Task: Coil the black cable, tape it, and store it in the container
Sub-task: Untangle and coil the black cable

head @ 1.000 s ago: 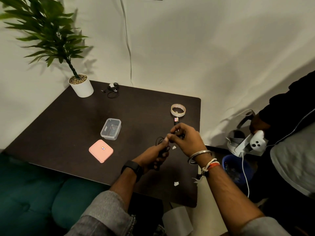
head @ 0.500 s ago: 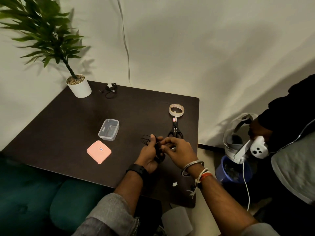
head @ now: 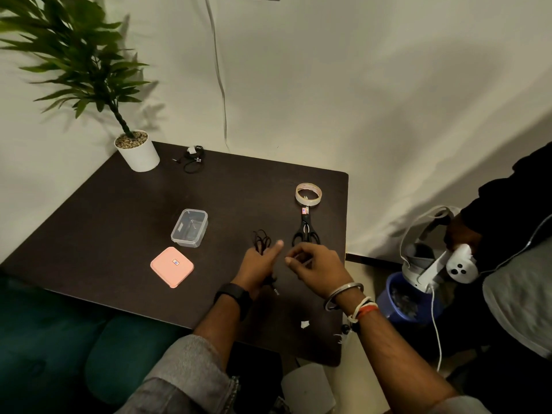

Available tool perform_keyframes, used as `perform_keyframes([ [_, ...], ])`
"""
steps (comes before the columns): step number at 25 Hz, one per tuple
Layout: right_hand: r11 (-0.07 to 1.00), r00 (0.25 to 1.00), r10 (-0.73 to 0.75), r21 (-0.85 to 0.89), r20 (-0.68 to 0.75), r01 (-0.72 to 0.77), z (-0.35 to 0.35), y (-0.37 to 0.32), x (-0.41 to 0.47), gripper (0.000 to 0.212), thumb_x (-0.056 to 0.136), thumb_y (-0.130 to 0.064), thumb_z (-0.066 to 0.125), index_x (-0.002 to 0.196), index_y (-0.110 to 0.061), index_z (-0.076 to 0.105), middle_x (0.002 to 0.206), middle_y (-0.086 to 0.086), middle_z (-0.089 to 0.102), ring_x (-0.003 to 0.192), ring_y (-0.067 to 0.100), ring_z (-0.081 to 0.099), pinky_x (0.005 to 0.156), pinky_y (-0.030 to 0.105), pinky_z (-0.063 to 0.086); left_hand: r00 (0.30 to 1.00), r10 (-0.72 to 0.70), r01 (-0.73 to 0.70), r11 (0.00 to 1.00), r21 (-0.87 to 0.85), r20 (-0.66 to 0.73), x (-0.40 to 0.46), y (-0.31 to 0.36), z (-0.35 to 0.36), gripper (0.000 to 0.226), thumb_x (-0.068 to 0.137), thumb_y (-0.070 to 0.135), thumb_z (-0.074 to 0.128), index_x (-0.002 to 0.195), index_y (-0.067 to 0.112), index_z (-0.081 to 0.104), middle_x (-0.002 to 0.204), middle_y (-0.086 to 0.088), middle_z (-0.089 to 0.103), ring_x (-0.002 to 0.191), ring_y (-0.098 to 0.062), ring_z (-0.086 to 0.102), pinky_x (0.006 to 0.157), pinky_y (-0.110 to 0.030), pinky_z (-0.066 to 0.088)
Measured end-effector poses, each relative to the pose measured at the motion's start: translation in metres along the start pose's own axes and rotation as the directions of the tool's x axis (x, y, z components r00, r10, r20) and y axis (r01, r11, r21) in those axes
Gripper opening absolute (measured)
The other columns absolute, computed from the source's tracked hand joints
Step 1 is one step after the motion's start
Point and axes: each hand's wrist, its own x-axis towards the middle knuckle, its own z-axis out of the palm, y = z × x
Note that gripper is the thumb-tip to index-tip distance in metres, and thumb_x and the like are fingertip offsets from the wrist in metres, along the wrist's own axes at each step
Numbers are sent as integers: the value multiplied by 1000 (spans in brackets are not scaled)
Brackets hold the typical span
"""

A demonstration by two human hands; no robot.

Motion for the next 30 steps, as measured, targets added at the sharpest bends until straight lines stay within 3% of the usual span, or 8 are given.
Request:
perform_keyframes([
  [2,998,997,-1,66,-77,6,-4,-3,4,25,90,-44,67,112,-32,63,95,-14,65,77,-2,63,65,12,47,985,148,-169,891,420,83,2,-3,-6,28,92,28,69,74,13,53,67,-5,49,57,-16,47,59,-34,44],
  [4,993,1000,-15,113,-23,17,-4,-10,10,49,86,-52,68,130,-37,52,113,-18,57,86,-2,61,66,9,44,958,239,-276,609,744,160,2,-5,-7,19,91,22,65,82,6,62,77,-8,64,70,-23,62,69,-38,55],
  [7,998,986,-58,29,158,55,1,-16,19,75,83,-59,67,148,-44,32,136,-16,42,110,7,54,84,19,44,919,300,-359,374,855,255,-2,-5,-1,16,91,23,62,80,12,64,76,-3,65,73,-24,65,66,-36,55],
  [10,998,969,-58,-16,240,64,7,-9,21,55,88,-52,66,140,-41,51,139,-9,57,123,11,53,99,30,45,882,338,-433,303,849,329,-2,-5,0,15,92,26,60,102,19,69,94,2,72,79,-17,68,73,-28,54],
  [16,997,994,-36,69,102,29,17,-1,12,30,88,-39,72,117,-33,72,113,-15,72,97,-7,59,83,10,41,884,348,-429,335,839,313,2,-6,-9,9,87,31,69,94,26,71,63,16,55,51,4,51,47,-7,36],
  [20,997,998,-37,69,52,33,17,2,10,18,85,-22,77,102,-28,78,89,-21,72,84,-15,63,73,-1,43,923,277,-378,522,765,268,7,-13,-9,30,80,33,81,61,28,58,54,11,55,48,1,55,46,-9,40],
  [24,990,999,-6,140,37,1,12,7,12,14,83,-14,78,92,-25,80,81,-18,75,83,-10,68,74,4,50,927,101,-327,691,645,361,3,-2,-16,44,75,39,85,91,1,69,69,-1,63,57,-9,58,62,-29,52],
  [30,986,1000,9,167,11,-11,7,15,17,12,82,-20,80,89,-30,78,82,-20,74,85,-8,68,80,16,55,900,-70,-191,823,535,429,-4,13,-28,40,97,56,49,98,20,67,80,0,56,65,-7,58,59,-22,49],
])
